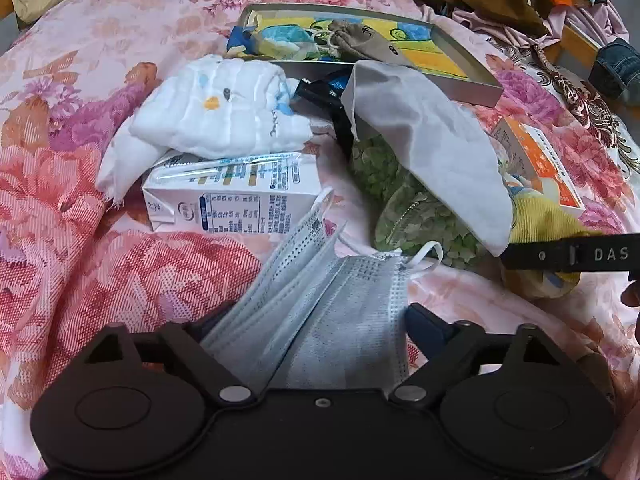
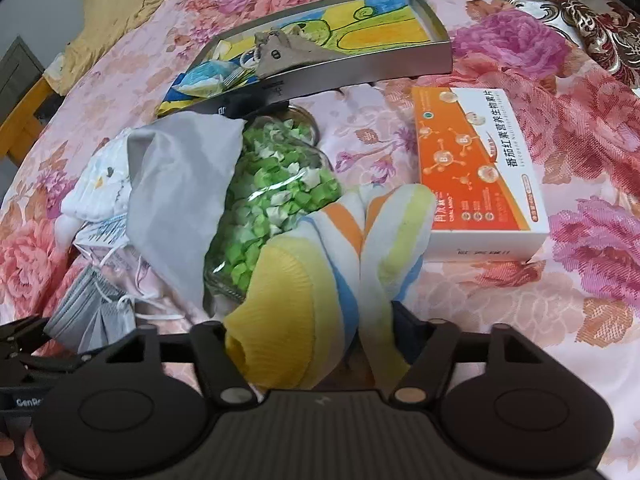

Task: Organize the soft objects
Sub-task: 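Grasp the grey face masks with the left tool while the right tool grasps the yellow sock, then carry the masks and sock to the frog tray and lower them in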

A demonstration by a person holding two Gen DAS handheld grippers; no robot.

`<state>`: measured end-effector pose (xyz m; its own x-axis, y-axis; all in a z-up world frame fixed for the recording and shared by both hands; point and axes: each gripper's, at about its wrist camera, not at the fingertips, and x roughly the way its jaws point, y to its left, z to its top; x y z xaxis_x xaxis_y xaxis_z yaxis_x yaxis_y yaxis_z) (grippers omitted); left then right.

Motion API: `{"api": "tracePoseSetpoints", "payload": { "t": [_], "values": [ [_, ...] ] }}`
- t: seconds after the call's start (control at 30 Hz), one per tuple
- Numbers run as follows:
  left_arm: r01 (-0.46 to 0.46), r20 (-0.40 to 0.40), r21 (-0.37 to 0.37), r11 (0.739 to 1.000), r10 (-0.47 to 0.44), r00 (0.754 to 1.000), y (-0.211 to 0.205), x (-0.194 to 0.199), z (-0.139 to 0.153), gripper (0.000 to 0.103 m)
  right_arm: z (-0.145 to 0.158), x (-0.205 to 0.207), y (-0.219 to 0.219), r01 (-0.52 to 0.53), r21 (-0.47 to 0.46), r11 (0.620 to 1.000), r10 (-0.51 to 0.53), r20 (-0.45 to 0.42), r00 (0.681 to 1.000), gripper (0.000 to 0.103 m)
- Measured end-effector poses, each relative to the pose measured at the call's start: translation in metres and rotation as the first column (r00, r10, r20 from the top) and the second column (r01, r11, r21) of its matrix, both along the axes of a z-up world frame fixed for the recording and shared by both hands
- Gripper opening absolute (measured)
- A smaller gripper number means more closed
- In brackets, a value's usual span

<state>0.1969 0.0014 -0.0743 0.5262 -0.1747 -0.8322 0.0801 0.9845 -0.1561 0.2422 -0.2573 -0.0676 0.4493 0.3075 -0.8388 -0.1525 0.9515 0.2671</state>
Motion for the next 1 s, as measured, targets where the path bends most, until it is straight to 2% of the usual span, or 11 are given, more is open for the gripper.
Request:
{"api": "tracePoseSetpoints", "payload": {
  "t": [0.13, 0.2, 0.27, 0.37, 0.57, 0.77, 1.0],
  "values": [
    [0.008, 0.012, 0.001, 1.0, -0.008, 1.0, -0.001, 0.0, 0.0, 0.074, 0.001, -0.003, 0.002, -0.008, -0.011, 1.0, 0.008, 0.003, 1.0, 0.049],
    [0.01, 0.017, 0.001, 1.0, -0.01, 1.0, -0.001, -0.001, 0.001, 0.064, 0.003, -0.005, 0.003, -0.008, -0.019, 1.0, 0.008, 0.011, 1.0, 0.037],
    [0.005, 0.023, -0.007, 1.0, -0.005, 1.0, 0.0, -0.001, 0.002, 0.048, 0.005, -0.007, 0.004, -0.009, -0.017, 1.0, 0.01, 0.017, 1.0, 0.03],
    [-0.006, 0.033, -0.023, 1.0, 0.007, 0.999, 0.003, -0.001, 0.003, 0.033, 0.007, -0.01, 0.003, -0.012, -0.002, 1.0, 0.012, 0.016, 1.0, 0.025],
    [-0.023, 0.041, -0.054, 0.998, 0.025, 0.999, 0.006, -0.004, 0.005, 0.022, 0.011, -0.015, 0.004, -0.02, 0.031, 0.999, 0.019, 0.018, 1.0, 0.022],
    [-0.017, 0.069, -0.139, 0.99, 0.027, 0.997, 0.006, -0.012, 0.016, 0.022, 0.02, -0.025, 0.006, -0.046, 0.089, 0.995, 0.043, 0.037, 0.998, 0.021],
    [0.026, 0.126, -0.191, 0.981, -0.002, 0.992, 0.001, -0.018, 0.026, 0.022, 0.03, -0.034, 0.01, -0.066, 0.114, 0.991, 0.058, 0.07, 0.996, 0.021]
  ]
}}
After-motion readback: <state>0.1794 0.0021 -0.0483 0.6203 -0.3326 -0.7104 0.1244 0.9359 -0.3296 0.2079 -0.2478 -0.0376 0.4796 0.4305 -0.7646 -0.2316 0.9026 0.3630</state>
